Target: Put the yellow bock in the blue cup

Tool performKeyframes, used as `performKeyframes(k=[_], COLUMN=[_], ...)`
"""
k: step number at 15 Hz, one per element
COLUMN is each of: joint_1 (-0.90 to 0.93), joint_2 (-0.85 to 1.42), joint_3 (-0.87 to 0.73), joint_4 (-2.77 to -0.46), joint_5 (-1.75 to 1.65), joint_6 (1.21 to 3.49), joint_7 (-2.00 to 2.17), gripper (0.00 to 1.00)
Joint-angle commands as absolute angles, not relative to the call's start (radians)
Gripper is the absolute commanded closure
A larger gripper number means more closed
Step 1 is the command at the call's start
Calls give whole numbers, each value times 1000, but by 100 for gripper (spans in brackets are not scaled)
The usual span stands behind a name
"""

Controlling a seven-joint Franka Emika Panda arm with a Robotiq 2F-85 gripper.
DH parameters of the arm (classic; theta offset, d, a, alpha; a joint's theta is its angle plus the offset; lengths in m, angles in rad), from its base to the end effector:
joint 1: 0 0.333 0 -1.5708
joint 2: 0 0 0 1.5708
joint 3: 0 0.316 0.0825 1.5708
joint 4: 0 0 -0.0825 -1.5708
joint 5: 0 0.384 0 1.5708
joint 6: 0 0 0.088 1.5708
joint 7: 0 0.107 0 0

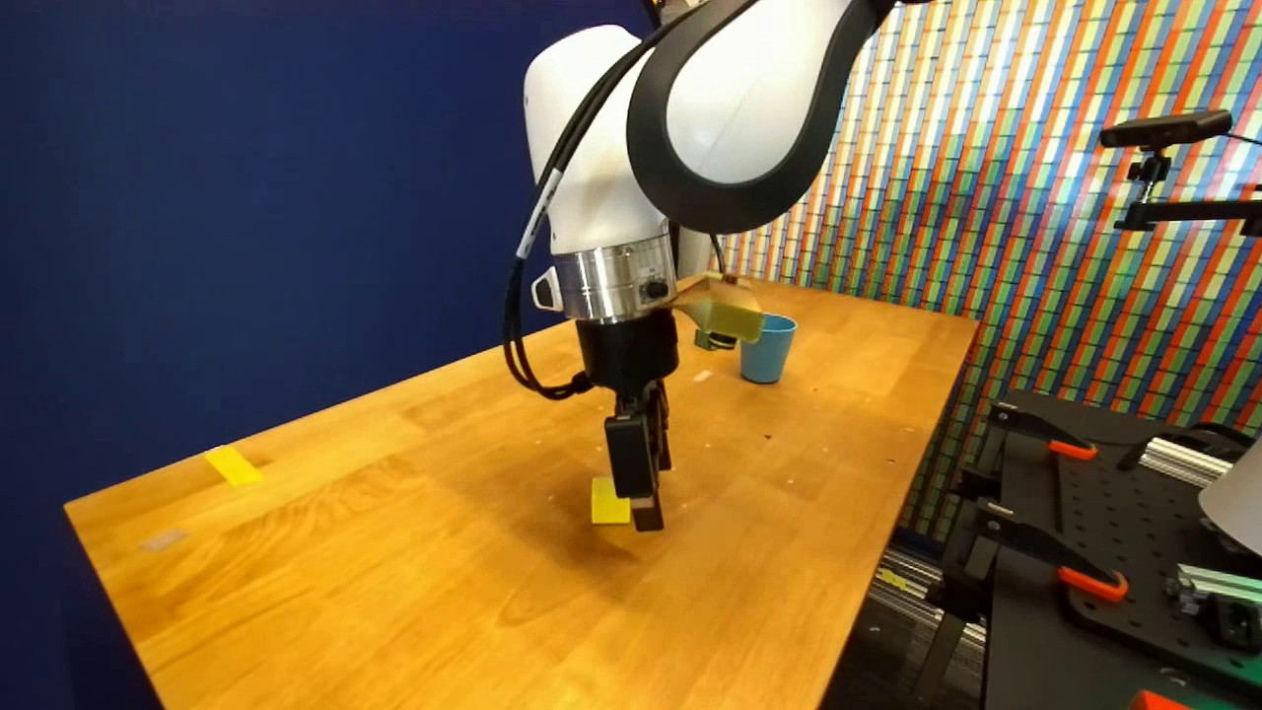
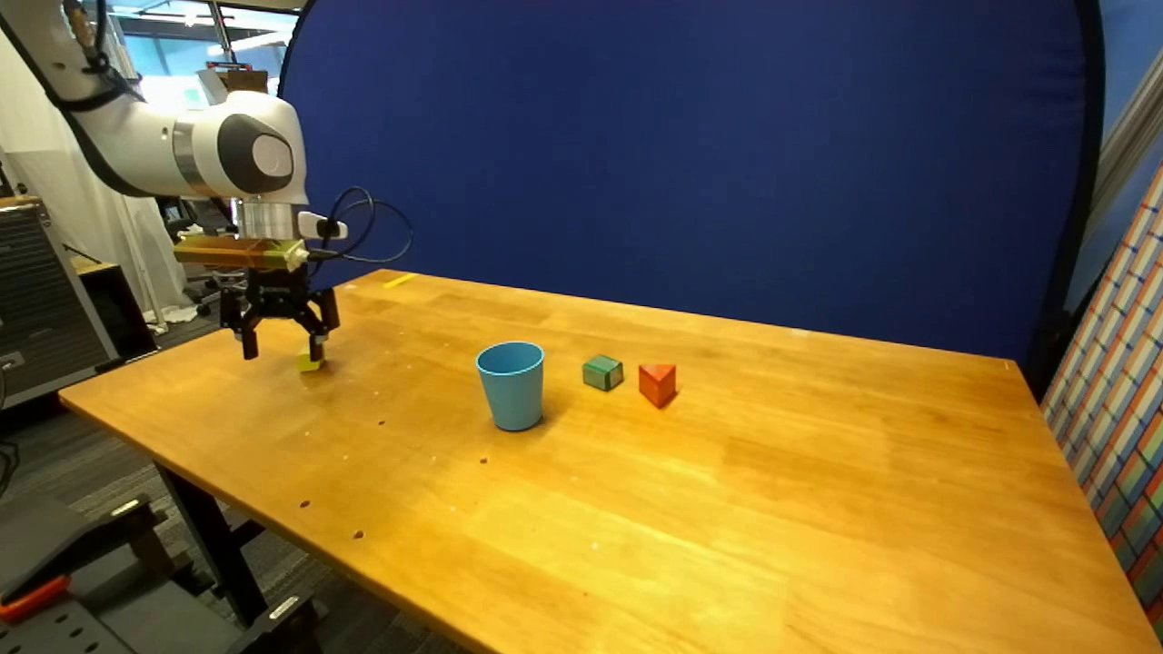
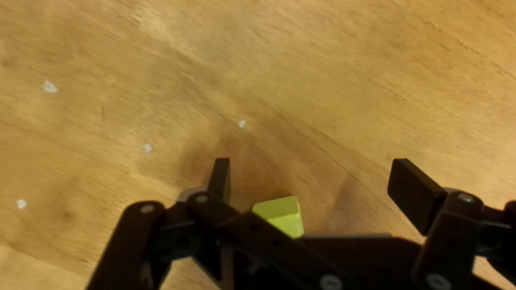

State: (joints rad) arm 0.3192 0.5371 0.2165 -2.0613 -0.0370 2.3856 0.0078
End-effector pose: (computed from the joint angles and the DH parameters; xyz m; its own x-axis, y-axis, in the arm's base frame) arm 0.4868 0.2912 0.1599 0.8367 0.5106 -0.1979 0.5034 -0.8594 -0.0890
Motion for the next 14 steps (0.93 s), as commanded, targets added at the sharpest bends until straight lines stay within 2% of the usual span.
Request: performKeyframes(k=[1, 2, 3, 4, 8, 12, 14], joint_1=[348, 353, 362, 368, 373, 352, 330], joint_2=[614, 632, 647, 659, 654, 534, 463], joint_3=[208, 205, 200, 195, 180, 116, 52], joint_4=[-1986, -1972, -1961, -1951, -1937, -2018, -2071], joint_5=[-92, -105, -123, -139, -178, -198, -230], joint_6=[2430, 2439, 2451, 2458, 2450, 2438, 2447], joint_7=[2, 1, 4, 6, 17, 91, 141], gripper=[0, 0, 25, 27, 59, 88, 83])
